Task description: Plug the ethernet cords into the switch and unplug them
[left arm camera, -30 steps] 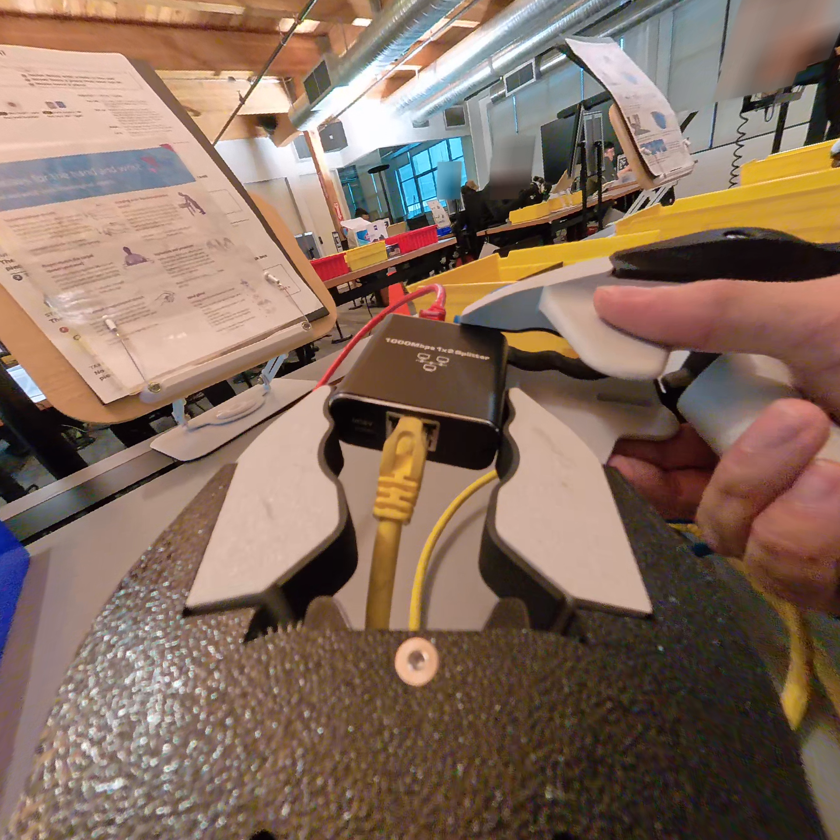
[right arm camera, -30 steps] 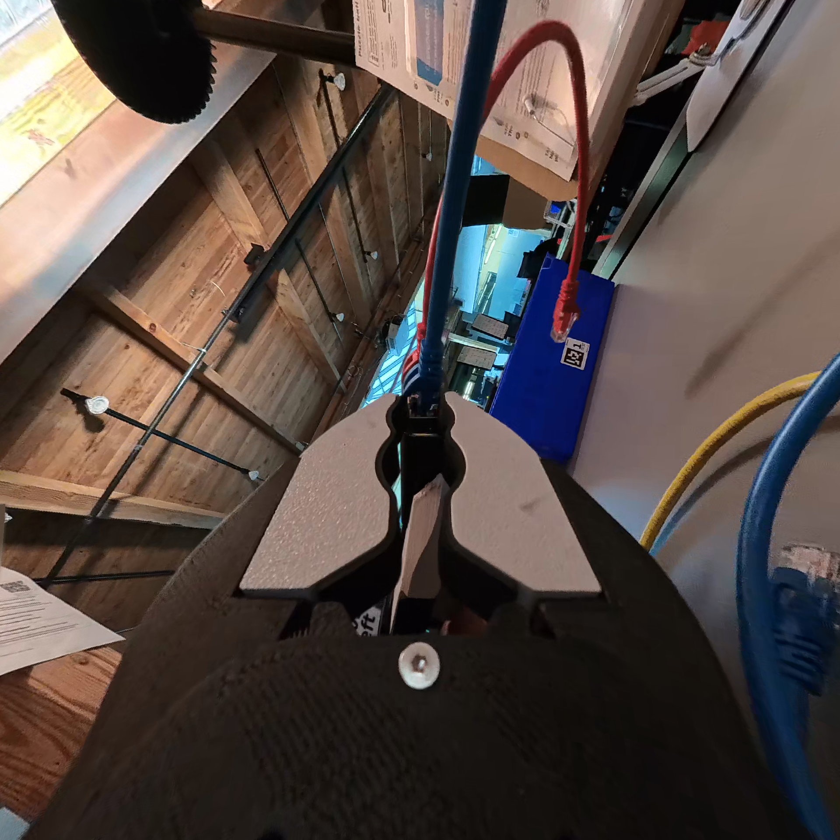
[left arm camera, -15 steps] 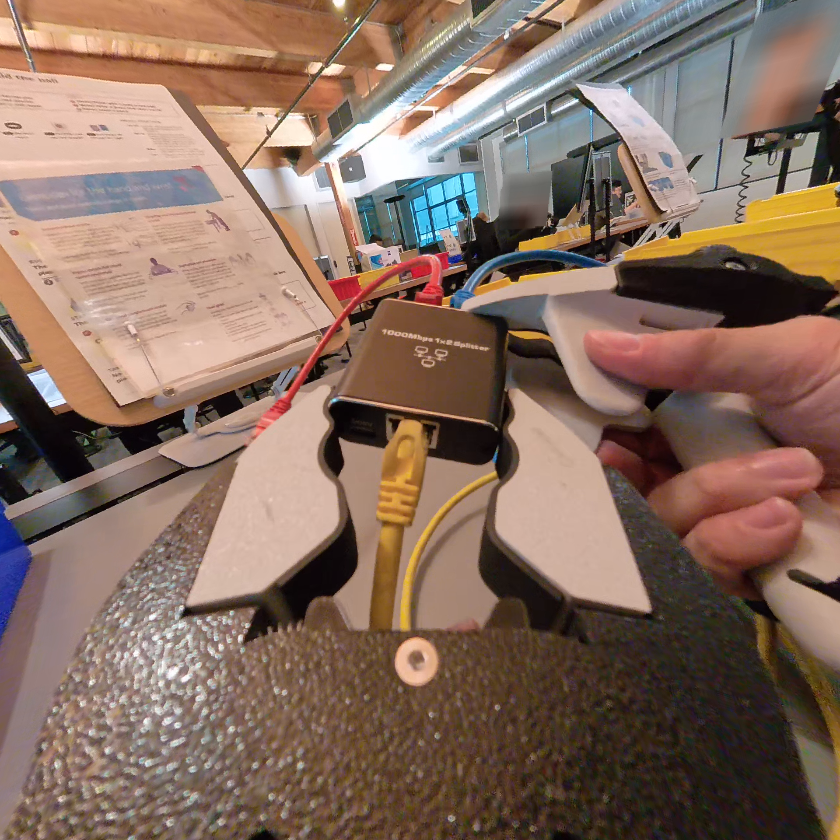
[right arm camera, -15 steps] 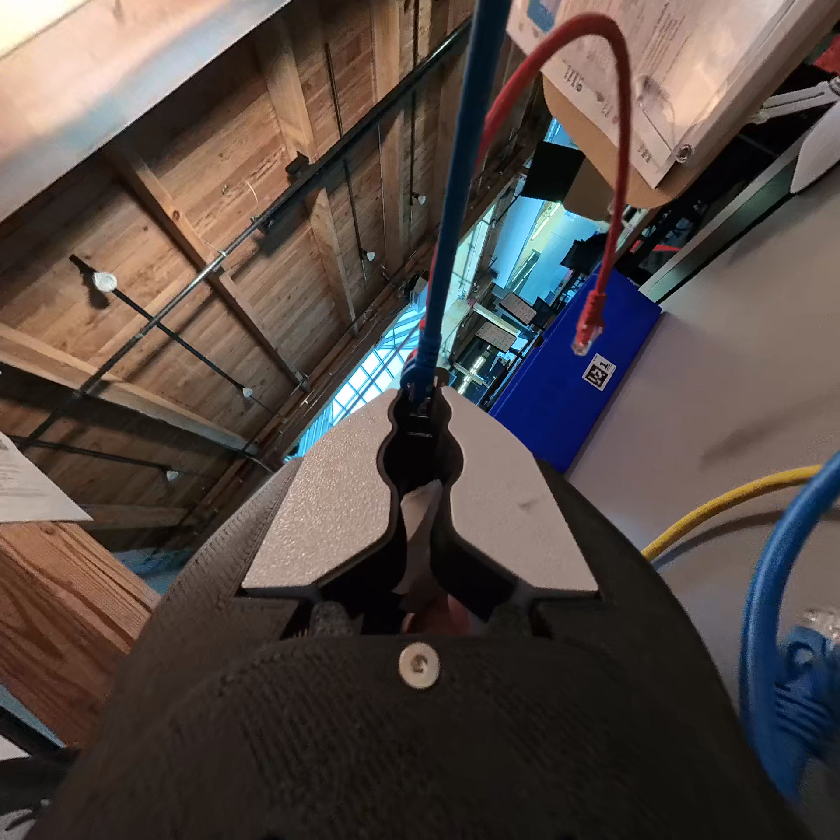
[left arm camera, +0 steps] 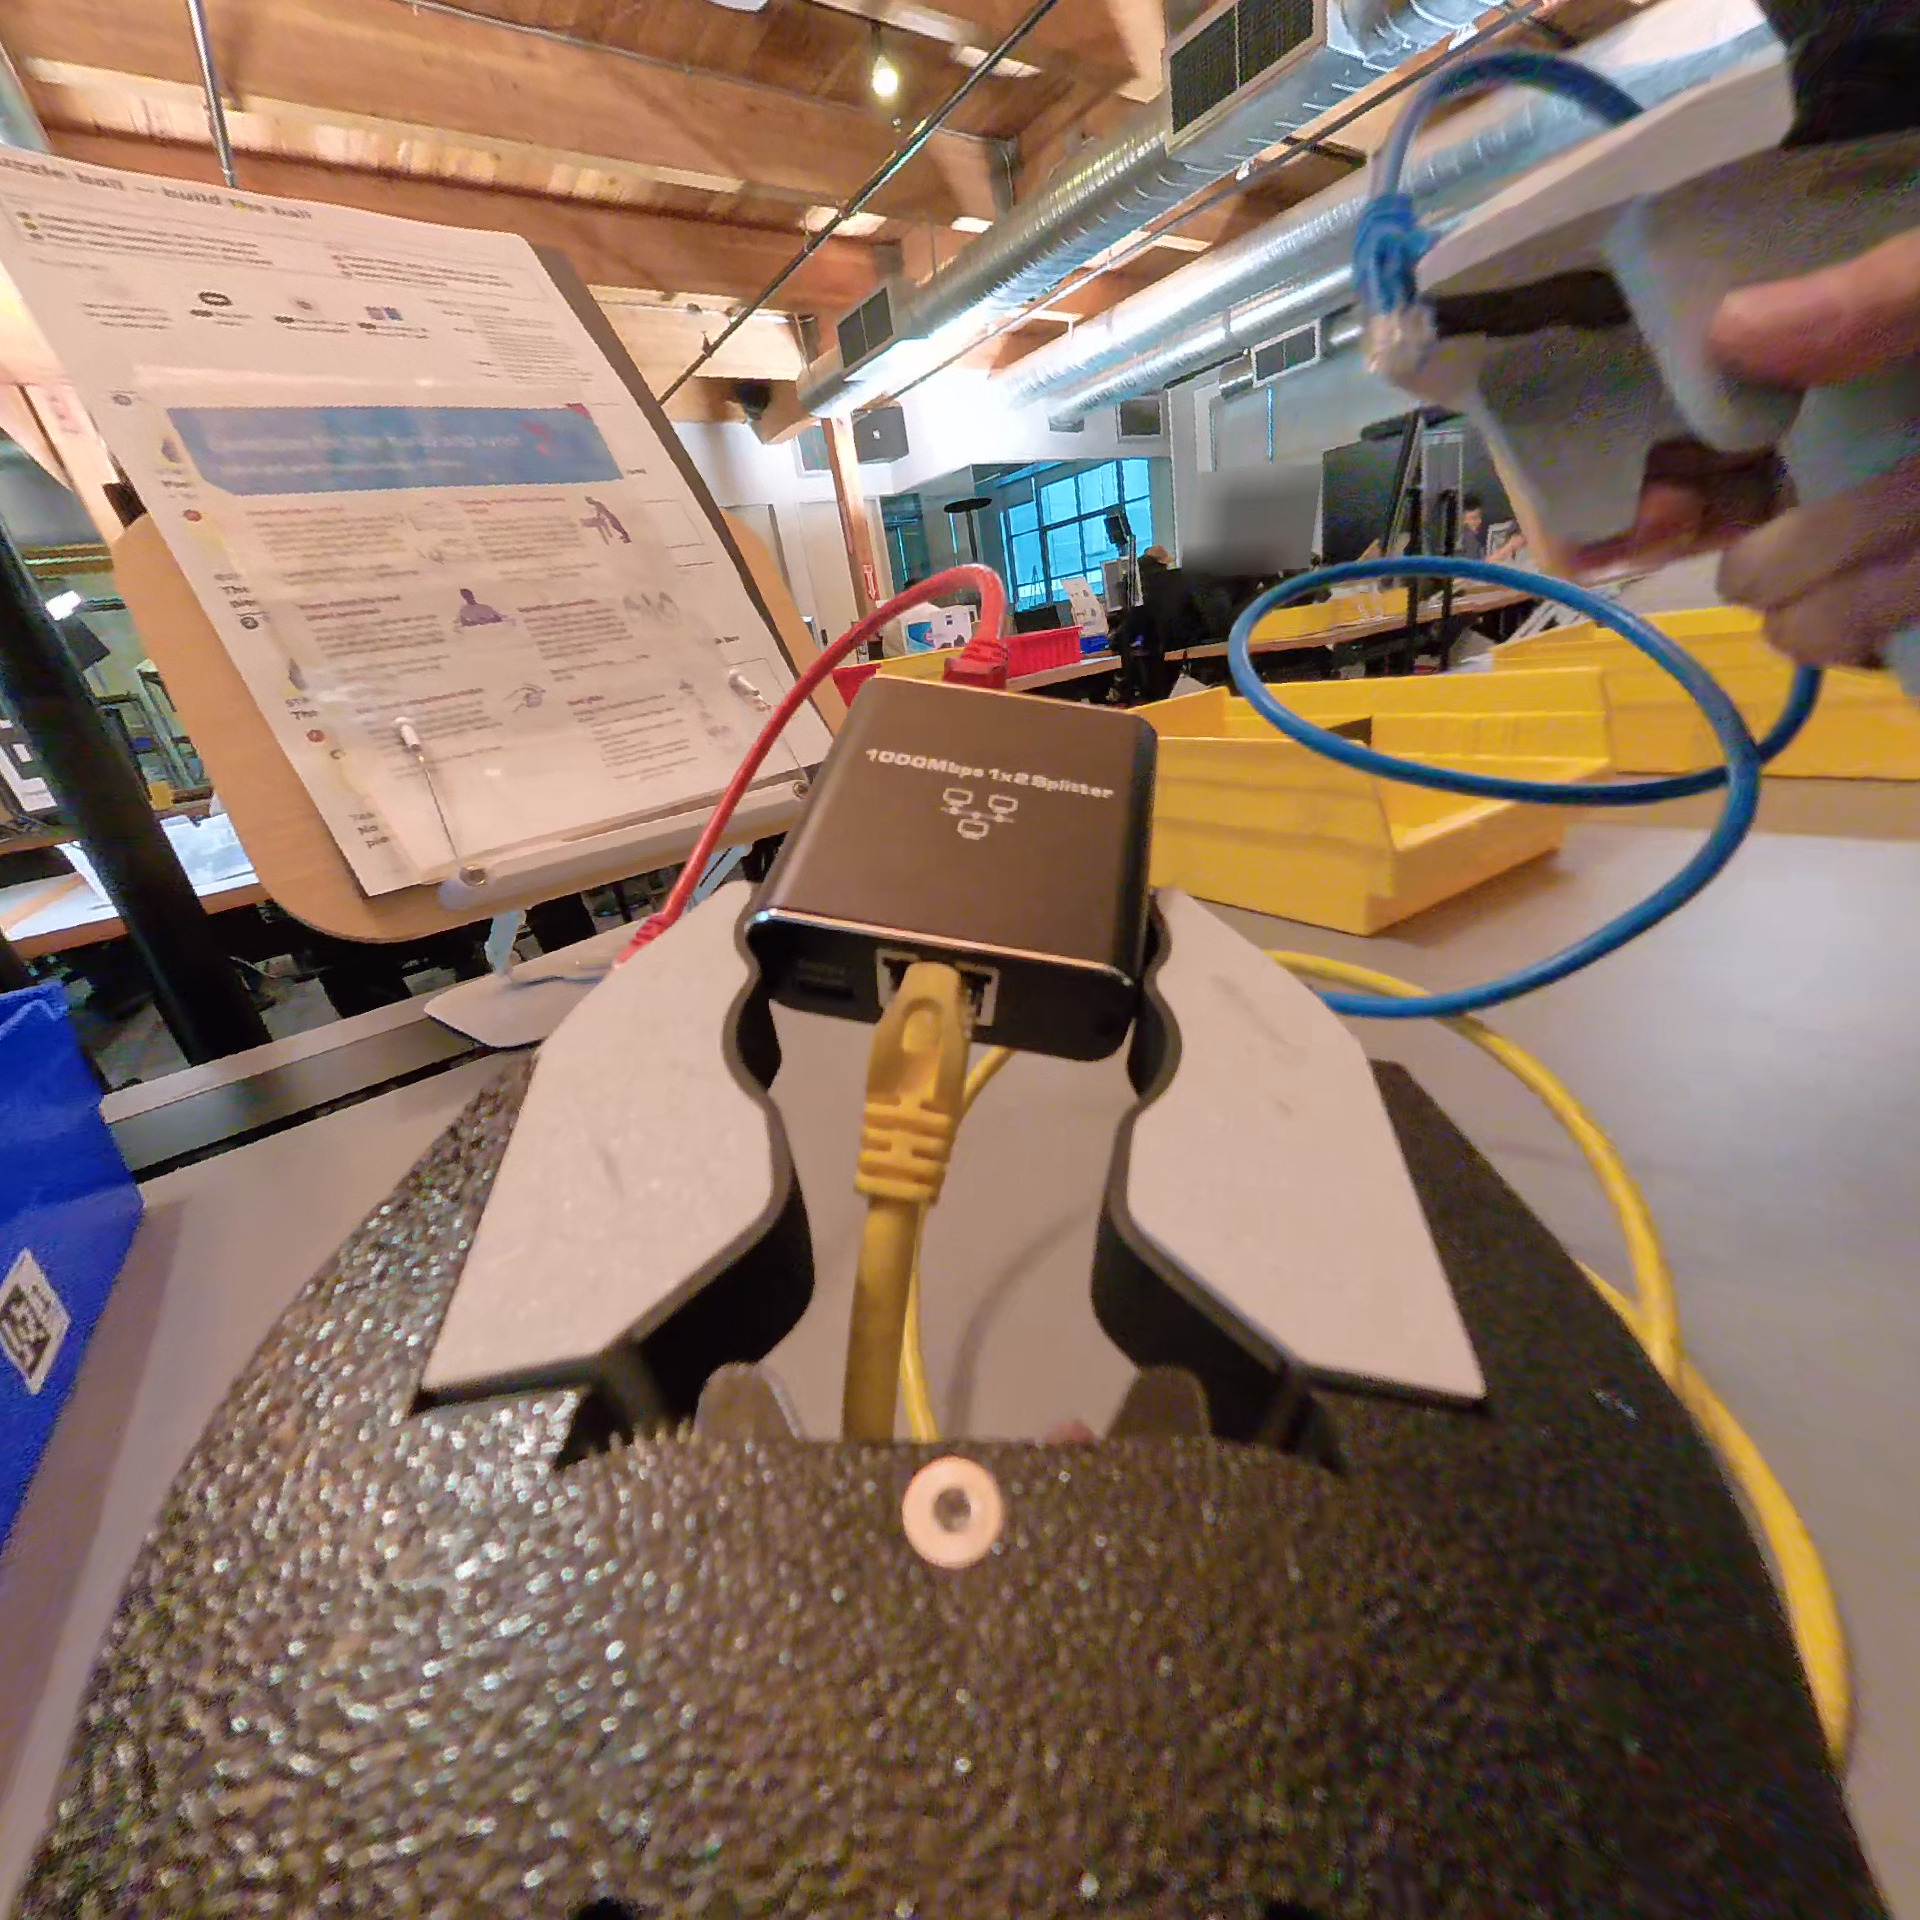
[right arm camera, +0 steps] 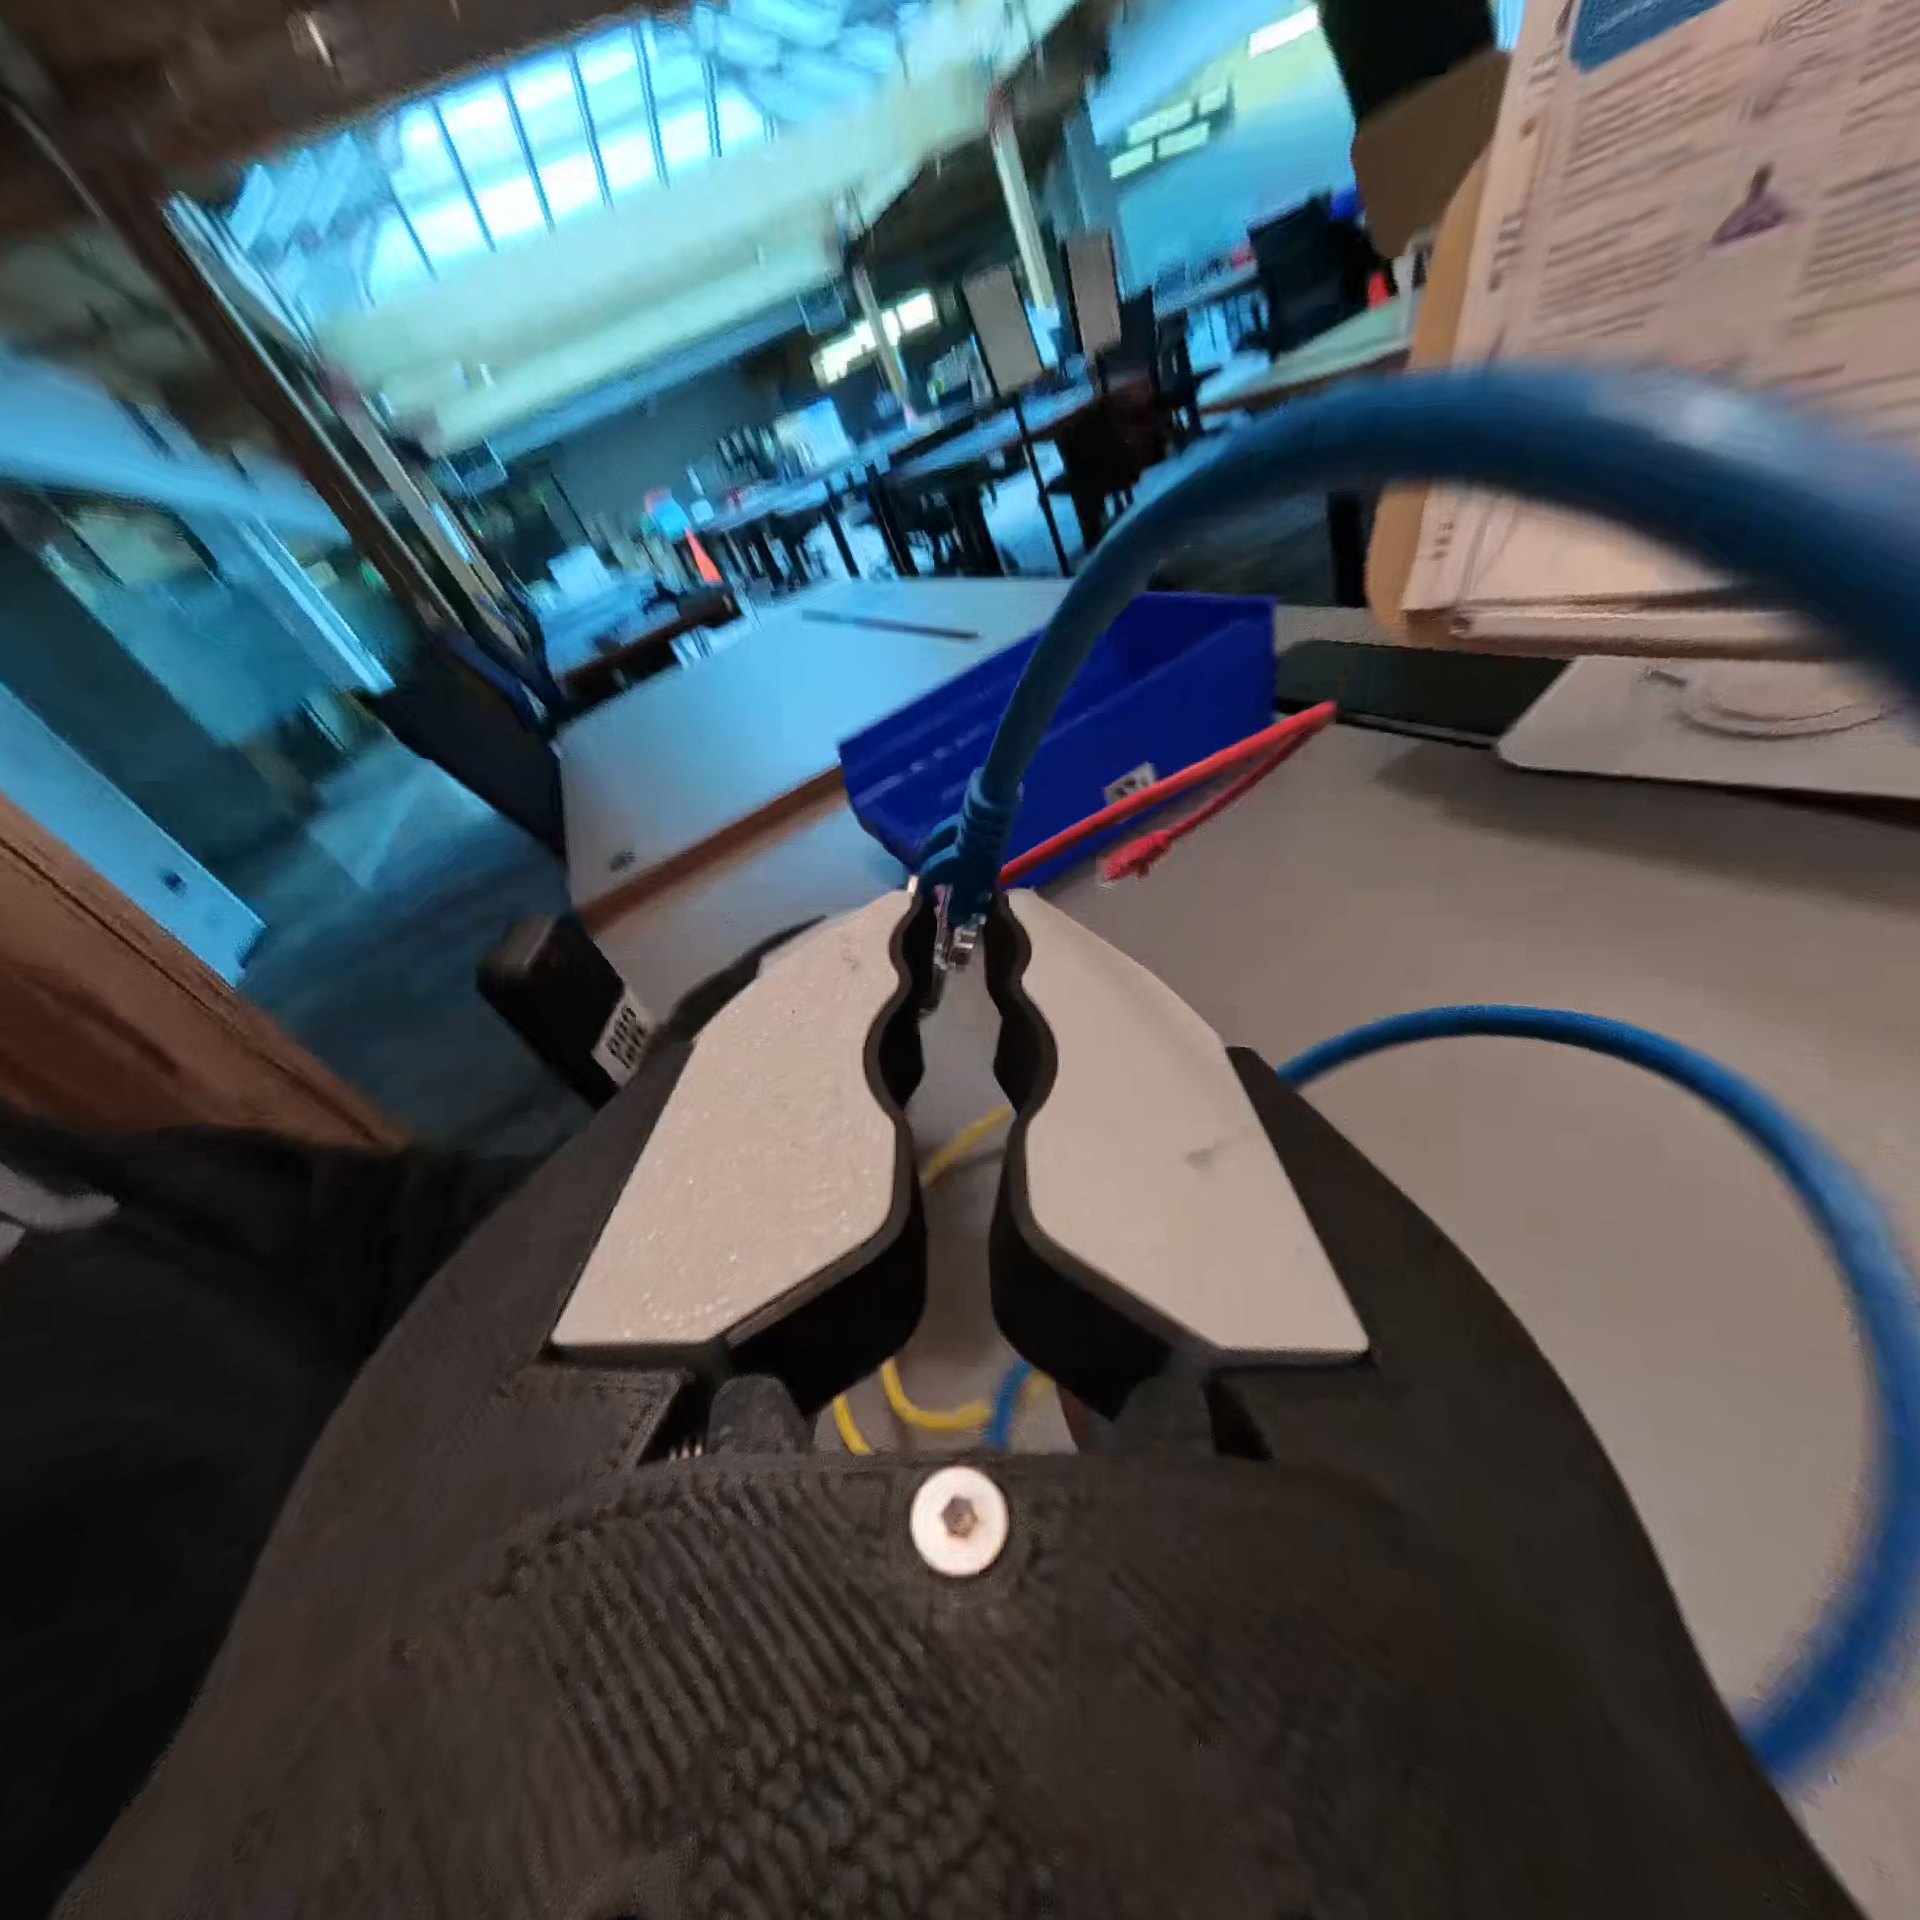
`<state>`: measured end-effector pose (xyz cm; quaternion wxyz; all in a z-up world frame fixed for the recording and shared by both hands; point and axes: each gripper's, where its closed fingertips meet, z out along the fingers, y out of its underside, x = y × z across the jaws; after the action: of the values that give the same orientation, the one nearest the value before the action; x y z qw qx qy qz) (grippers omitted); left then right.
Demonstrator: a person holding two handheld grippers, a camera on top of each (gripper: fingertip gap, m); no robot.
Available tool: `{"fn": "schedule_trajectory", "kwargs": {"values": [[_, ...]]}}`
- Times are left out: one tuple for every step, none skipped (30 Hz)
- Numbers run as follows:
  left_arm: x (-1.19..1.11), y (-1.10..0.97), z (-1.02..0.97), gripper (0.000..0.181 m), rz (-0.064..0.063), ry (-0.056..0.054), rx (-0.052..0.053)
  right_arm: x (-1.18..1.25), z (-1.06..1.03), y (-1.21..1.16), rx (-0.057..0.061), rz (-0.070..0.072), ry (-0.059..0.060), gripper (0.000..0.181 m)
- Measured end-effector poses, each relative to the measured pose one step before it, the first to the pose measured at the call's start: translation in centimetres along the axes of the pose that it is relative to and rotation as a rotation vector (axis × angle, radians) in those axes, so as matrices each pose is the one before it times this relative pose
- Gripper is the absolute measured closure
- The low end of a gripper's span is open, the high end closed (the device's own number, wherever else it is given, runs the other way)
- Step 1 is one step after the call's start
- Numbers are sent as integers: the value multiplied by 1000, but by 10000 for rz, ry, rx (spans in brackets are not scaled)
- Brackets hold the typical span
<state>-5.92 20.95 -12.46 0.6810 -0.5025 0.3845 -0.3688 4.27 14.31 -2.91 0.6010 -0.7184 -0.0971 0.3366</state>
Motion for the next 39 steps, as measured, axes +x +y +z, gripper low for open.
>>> {"fn": "schedule_trajectory", "kwargs": {"values": [[-18, 45, 26, 116, -15, 13, -23, 536, -979, -1106, -320, -320, 148, 172], [-30, 53, 19, 116, 0, -14, -26, 281, -927, -952, -352, -162, -116, 172], [-9, 21, 21, 116, 9, -13, -6, -136, -859, -827, -356, 123, -402, 172], [7, 32, 29, 116, 12, 4, -12, 62, -808, -1238, 103, 164, -56, 173], [-5, 112, 41, 116, 24, 0, -52, -183, -648, -1249, 267, 48, -107, 174], [-59, 178, 58, 116, 26, -43, -104, -612, -382, -1126, 393, 195, -409, 174], [-117, 110, 41, 116, -17, -92, -71, -382, -65, -578, 273, 389, -274, 174], [-40, -51, 3, 116, -50, -23, 34, -218, 217, 272, -61, 163, -134, 174], [19, -154, -27, 116, -44, 31, 95, -394, 490, 1093, -421, 33, -190, 174], [15, -180, -51, 116, 12, 10, 103, -344, 784, 1258, -295, 117, -10, 174], [-12, -146, -45, 116, 64, -34, 79, -857, 1083, 1559, -361, 74, -301, 174], [18, -69, -33, 116, 86, -27, 30, -1134, 1368, 1832, -462, 139, -537, 174], [92, -9, 0, 116, 93, 19, -2, -882, 1525, 1633, -275, 250, -398, 174], [90, 23, 15, 116, 91, 12, -23, -923, 1487, 1412, -201, 307, -492, 174], [78, 7, 9, 116, 90, 0, -15, -1199, 1325, 1116, -163, 313, -753, 173], [103, 18, 16, 116, 89, 31, -13, -913, 1102, 562, 74, 287, -578, 174], [156, 13, 25, 116, 46, 81, -17, -874, 896, 271, 114, 231, -546, 174], [132, -43, 17, 116, -19, 59, 19, -668, 697, 212, -34, 107, -372, 174], [124, -67, -5, 116, -34, 56, 41, -127, 363, -89, -50, -190, 133, 174], [77, 4, 4, 116, 15, 39, 0, -30, -62, -494, -3, -470, 279, 174], [-45, 81, -14, 116, 27, -23, -44, -310, -456, -991, 157, -348, 77, 174], [-129, 81, -13, 116, -9, -63, -50, -174, -784, -1473, 358, -204, 174, 174], [-181, 56, -21, 116, -52, -76, -31, -82, -980, -1565, 318, -345, 287, 174], [-190, 12, -29, 116, -68, -71, 1, -192, -1044, -1452, 155, -417, 221, 174], [-194, 22, -36, 116, -40, -67, -2, -199, -1044, -1450, 143, -355, 257, 174], [-107, 41, -4, 116, -20, -21, -24, -183, -998, -1497, 165, -368, 300, 174], [-62, 107, 22, 116, -17, 0, -47, -288, -900, -1192, -67, -431, 182, 174], [-41, 71, 19, 116, -30, -9, -40, 167, -898, -825, -342, -478, 398, 174], [-11, 24, 18, 116, -29, -1, -11, 847, -1012, -625, -417, -535, 731, 174], [35, 9, 13, 116, -7, 25, 3, 1040, -1036, -286, -555, -562, 629, 174], [42, 21, 27, 116, 1, 36, -11, 1477, -1066, 46, -642, -407, 680, 174], [31, 42, 9, 116, 6, 16, -23, 2130, -1043, 486, -776, -271, 939, 174], [-1, 26, 14, 116, 8, -6, -18, 2235, -882, 1028, -969, -379, 799, 174], [3, 25, 10, 116, -3, 9, -7, 2309, -642, 1195, -844, -254, 691, 174], [25, 17, 16, 116, -20, 25, -7, 2328, -385, 1065, -548, -9, 619, 174], [24, 22, 18, 116, -15, 17, -12, 1935, -66, 923, -335, 37, 296, 174], [4, 27, 13, 116, -1, 1, -11, 1515, 176, 923, -253, 33, -25, 174], [12, 10, 18, 116, 1, 10, -5, 1323, 327, 957, -223, 156, -112, 174], [46, 42, 18, 116, -2, 28, -14, 1074, 434, 808, -143, 204, -169, 174]]}}
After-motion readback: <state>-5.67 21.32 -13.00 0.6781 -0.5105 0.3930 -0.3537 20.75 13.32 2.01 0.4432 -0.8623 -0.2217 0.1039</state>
